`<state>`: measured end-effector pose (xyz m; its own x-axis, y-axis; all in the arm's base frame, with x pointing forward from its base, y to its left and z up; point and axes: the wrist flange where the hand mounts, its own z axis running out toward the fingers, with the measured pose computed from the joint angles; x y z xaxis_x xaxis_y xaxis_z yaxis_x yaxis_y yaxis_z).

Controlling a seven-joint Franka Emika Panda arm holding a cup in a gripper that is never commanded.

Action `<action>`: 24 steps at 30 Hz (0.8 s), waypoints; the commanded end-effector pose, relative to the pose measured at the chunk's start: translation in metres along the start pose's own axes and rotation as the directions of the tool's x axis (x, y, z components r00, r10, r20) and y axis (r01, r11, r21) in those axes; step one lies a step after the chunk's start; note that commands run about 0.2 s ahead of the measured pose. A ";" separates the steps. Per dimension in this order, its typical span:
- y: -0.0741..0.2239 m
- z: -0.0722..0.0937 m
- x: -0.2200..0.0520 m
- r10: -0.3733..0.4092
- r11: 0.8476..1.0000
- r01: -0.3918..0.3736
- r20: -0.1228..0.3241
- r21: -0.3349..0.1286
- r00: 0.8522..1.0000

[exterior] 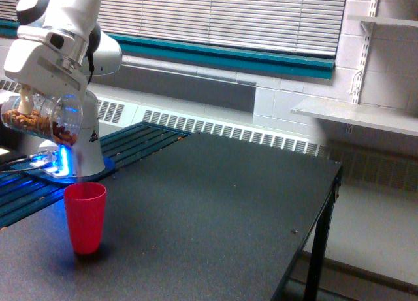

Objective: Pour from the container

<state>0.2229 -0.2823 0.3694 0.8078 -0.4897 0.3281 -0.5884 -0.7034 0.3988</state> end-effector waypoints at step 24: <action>0.003 -0.007 0.004 -0.025 0.999 0.025 -0.006 -0.035 1.000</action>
<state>0.2214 -0.2823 0.3712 0.8145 -0.4859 0.3169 -0.5799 -0.6982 0.4198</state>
